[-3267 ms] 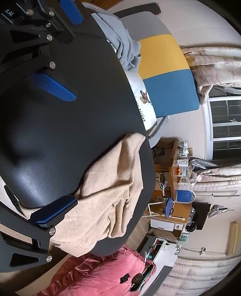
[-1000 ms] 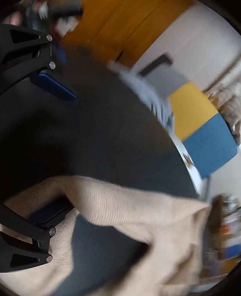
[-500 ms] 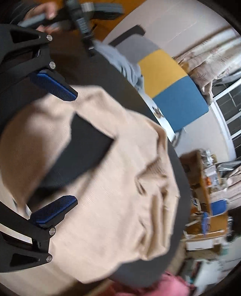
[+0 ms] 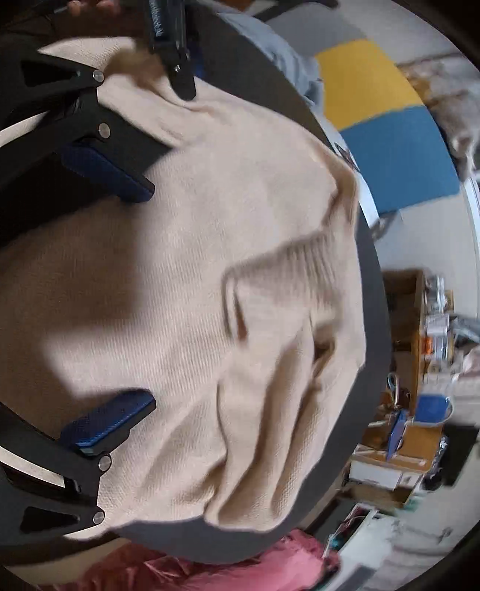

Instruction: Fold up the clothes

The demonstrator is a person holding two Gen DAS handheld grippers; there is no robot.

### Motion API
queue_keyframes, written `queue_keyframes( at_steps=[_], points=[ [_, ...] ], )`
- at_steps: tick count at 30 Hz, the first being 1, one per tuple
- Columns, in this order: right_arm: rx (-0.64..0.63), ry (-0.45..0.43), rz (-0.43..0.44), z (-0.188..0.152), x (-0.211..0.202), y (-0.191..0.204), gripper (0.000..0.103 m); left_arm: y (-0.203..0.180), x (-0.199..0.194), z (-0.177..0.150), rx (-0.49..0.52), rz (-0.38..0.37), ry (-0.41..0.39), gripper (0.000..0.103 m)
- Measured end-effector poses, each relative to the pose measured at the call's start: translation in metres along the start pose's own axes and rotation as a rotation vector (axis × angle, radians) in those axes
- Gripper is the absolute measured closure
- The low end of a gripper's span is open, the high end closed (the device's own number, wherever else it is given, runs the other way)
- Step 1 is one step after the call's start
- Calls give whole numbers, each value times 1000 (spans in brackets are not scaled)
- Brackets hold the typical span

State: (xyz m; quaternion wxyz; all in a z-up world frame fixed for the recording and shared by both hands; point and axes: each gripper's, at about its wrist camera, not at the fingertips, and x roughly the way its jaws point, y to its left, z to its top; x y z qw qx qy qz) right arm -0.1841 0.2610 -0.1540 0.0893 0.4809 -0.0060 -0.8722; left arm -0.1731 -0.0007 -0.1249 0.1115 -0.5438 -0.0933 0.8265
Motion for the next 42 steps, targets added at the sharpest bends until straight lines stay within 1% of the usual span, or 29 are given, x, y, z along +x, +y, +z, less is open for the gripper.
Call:
queue_keyframes(
  at_steps=[2, 4, 6, 9, 13, 15, 18, 20, 22, 24, 25, 27, 28, 29, 32, 34, 36, 37, 38, 39, 40, 41, 42],
  points=[
    [3, 27, 96, -7, -5, 21, 0, 28, -9, -7, -125, -82, 3, 96],
    [6, 53, 193, -15, -11, 42, 0, 57, -25, -22, -193, -73, -24, 96],
    [9, 80, 289, -22, -16, 63, 0, 91, -52, -45, -260, -81, -55, 96],
    [13, 120, 434, -33, -24, 95, 0, 138, -98, -87, -318, -3, -120, 96],
    [17, 179, 628, -48, -35, 140, 0, 207, -162, -147, -440, 115, -187, 96],
    [10, 252, 732, -63, -38, 180, 0, 249, -197, -177, -505, 193, -230, 96],
    [-2, 360, 882, -85, -44, 241, 0, 292, -236, -207, -576, 311, -264, 96],
    [-27, 425, 956, -101, -48, 281, 0, 313, -261, -225, -613, 401, -273, 96],
    [-83, 469, 1001, -110, -56, 312, 0, 315, -282, -239, -627, 484, -315, 94],
    [-106, 478, 1051, -112, -69, 321, 0, 316, -301, -260, -653, 520, -357, 92],
    [-114, 469, 1066, -110, -75, 321, 0, 316, -308, -270, -665, 518, -375, 90],
    [-110, 383, 1043, -99, -89, 303, 0, 303, -307, -283, -649, 471, -388, 87],
    [-91, 331, 1019, -90, -94, 287, 0, 297, -307, -289, -640, 446, -394, 87],
    [-73, 284, 981, -83, -98, 270, 0, 290, -299, -295, -632, 385, -379, 87],
    [-48, 174, 816, -63, -99, 226, 0, 271, -273, -309, -615, 186, -332, 86],
    [-52, 119, 681, -58, -93, 199, 0, 247, -249, -308, -608, 98, -301, 83],
    [-91, 73, 582, -69, -91, 184, 1, 222, -223, -307, -601, 12, -270, 80],
    [-113, 66, 561, -70, -88, 185, 6, 215, -212, -305, -603, -5, -255, 79],
    [-136, 59, 540, -71, -85, 186, 16, 209, -202, -302, -605, -19, -241, 78],
    [-164, 54, 517, -72, -82, 190, 22, 208, -193, -297, -614, -34, -231, 77],
    [-198, 56, 494, -74, -78, 195, 32, 207, -188, -295, -622, -50, -233, 74],
    [-223, 63, 481, -73, -75, 197, 38, 206, -183, -293, -631, -66, -236, 73],
    [-251, 75, 471, -69, -65, 203, 40, 204, -180, -291, -641, -69, -238, 69]
  ],
)
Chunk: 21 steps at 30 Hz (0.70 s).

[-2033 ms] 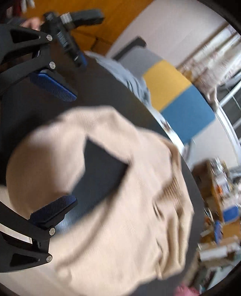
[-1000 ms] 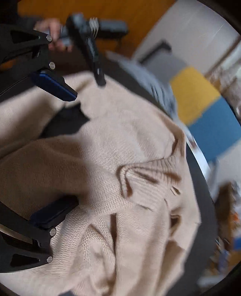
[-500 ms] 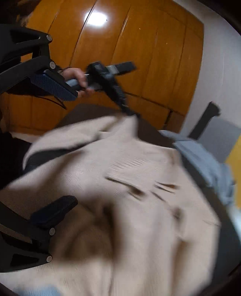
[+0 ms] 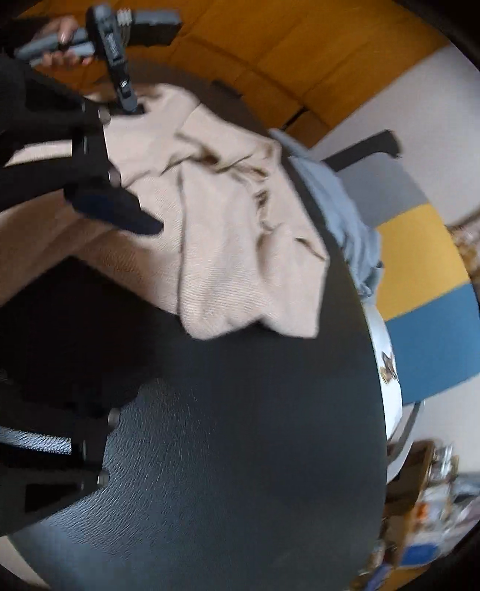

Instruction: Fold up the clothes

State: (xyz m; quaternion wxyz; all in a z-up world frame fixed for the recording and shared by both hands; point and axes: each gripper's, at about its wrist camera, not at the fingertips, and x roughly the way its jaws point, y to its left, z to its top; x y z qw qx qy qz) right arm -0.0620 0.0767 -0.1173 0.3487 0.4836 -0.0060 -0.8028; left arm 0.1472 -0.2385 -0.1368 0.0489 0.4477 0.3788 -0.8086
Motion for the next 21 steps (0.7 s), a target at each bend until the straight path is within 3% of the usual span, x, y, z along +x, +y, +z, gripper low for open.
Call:
queue_keyframes(
  at_steps=[6, 8, 9, 10, 16, 18, 20, 21],
  points=[
    [-68, 29, -12, -1, 16, 9, 39, 2, 13, 8, -70, -31, -20, 61],
    [-164, 35, -58, 0, 27, 27, 39, 8, 7, 11, -72, -11, -39, 69],
    [-227, 33, -98, -2, 31, 38, 39, 12, 3, 12, -72, -1, -49, 84],
    [-270, 26, -130, -4, 33, 46, 39, 15, 0, 13, -72, 10, -59, 91],
    [-348, -14, -246, -8, 37, 59, 44, 37, -21, 22, -72, 76, -118, 100],
    [-340, -1, -290, -4, 37, 50, 39, 44, -27, 25, -72, 98, -138, 100],
    [-305, 22, -317, 1, 37, 36, 19, 55, -36, 24, -82, 129, -152, 100],
    [-276, 37, -314, 3, 37, 28, 16, 63, -42, 22, -94, 150, -156, 101]
  ],
)
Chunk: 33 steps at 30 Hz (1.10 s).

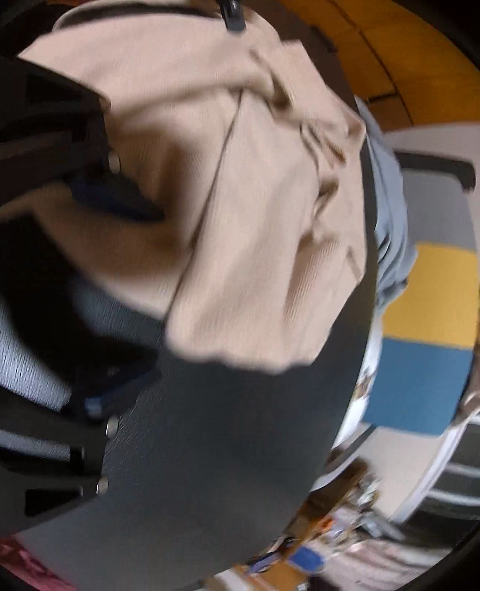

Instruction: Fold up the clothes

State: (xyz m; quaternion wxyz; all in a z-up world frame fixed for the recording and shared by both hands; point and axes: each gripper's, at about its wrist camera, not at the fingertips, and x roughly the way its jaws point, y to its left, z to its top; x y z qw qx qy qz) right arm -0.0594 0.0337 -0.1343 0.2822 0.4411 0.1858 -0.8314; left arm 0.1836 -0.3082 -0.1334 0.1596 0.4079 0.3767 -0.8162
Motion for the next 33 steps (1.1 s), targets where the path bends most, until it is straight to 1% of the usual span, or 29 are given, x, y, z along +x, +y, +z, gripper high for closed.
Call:
queue_keyframes(
  at_steps=[2, 6, 7, 9, 10, 11, 13, 16, 17, 18, 19, 20, 22, 23, 25, 27, 29, 31, 33],
  points=[
    [35, 21, -1, -2, 4, -11, 4, 18, -10, -1, -21, 45, -7, 103],
    [68, 45, -21, -7, 3, -25, 1, 53, -30, -4, -63, 134, -22, 103],
    [76, 45, -16, -8, 2, -28, 1, 62, -35, -5, -74, 157, -26, 99],
    [84, 43, -13, -9, 0, -29, 0, 63, -48, -8, -93, 157, -67, 92],
    [90, 40, -14, -8, 0, -28, 0, 63, -53, -10, -102, 156, -83, 90],
    [98, 35, -14, -9, -1, -28, 0, 62, -60, -11, -107, 142, -113, 90],
    [108, 24, -17, -9, -2, -27, 0, 59, -74, -13, -113, 111, -178, 83],
    [89, -4, -36, -13, -9, -27, 0, 37, -75, -5, 6, 142, -215, 80],
    [76, -22, -40, -13, -14, -25, 0, 33, -69, -1, 36, 170, -206, 80],
    [46, -60, -40, -11, -24, -19, 0, 29, -62, 4, 64, 201, -193, 80],
    [15, -99, -40, -9, -33, -13, 0, 27, -51, 10, 74, 220, -169, 80],
    [-11, -134, -33, -6, -42, -7, 0, 27, -41, 16, 75, 222, -145, 80],
    [-37, -169, 14, 5, -50, 4, 0, 27, -22, 26, 75, 258, -123, 80],
    [-47, -176, 42, 10, -52, 9, 0, 31, -15, 30, 83, 290, -124, 80],
    [-51, -171, 123, 22, -50, 20, 0, 41, -2, 37, 103, 357, -127, 79],
    [-52, -156, 207, 31, -45, 32, 0, 43, 6, 49, 131, 402, -135, 78],
    [-63, -143, 238, 39, -33, 46, 0, 46, 12, 69, 136, 437, -139, 78],
    [-60, -128, 268, 48, -21, 54, 0, 50, 19, 91, 156, 500, -132, 77],
    [-20, -120, 326, 58, -12, 55, 0, 49, 9, 108, 100, 411, -136, 78]
  ],
)
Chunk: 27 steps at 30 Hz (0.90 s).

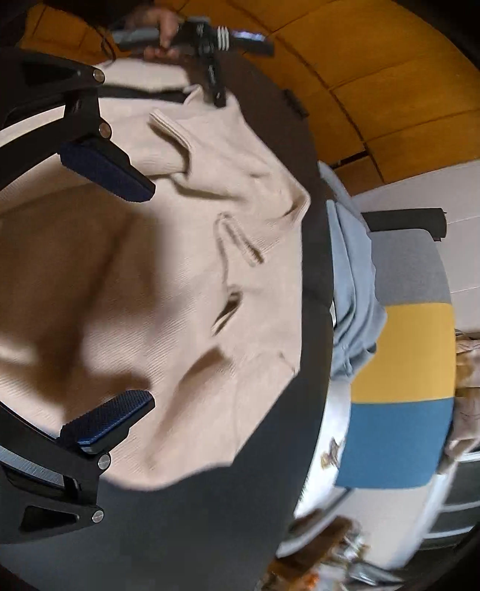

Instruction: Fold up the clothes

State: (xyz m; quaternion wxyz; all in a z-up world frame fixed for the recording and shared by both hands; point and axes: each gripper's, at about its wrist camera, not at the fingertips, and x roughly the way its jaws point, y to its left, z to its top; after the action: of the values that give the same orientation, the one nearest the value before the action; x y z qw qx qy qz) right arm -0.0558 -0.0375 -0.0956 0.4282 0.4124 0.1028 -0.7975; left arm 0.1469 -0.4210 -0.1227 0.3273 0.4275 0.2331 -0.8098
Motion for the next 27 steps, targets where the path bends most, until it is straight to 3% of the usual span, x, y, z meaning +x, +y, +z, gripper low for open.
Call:
queue_keyframes(
  at_steps=[2, 4, 6, 9, 10, 13, 17, 20, 27],
  points=[
    [88, -16, 72, 8, 5, -11, 0, 4, -8, 18, -68, -95, 5, 82],
    [183, -26, 159, 13, 8, -25, 0, 9, -16, 37, -136, -190, 9, 79],
    [327, -26, 307, 14, 9, -44, 0, -10, -23, 50, -177, -413, 24, 76],
    [516, -45, 536, 17, 16, -61, 0, -66, -21, 59, -103, -590, 62, 71],
    [559, -33, 603, 19, 23, -61, 0, -84, -17, 60, -72, -609, 85, 69],
    [657, 7, 688, 23, 41, -59, 0, -136, -1, 59, 24, -652, 160, 68],
    [785, 35, 684, 22, 66, -61, 0, -174, 14, 50, 75, -655, 248, 61],
    [846, 4, 652, 19, 74, -67, 0, -189, 39, 58, 65, -640, 295, 60],
    [756, -74, 539, 30, 65, -59, 0, -172, 59, 63, -7, -587, 345, 59]
  ],
)
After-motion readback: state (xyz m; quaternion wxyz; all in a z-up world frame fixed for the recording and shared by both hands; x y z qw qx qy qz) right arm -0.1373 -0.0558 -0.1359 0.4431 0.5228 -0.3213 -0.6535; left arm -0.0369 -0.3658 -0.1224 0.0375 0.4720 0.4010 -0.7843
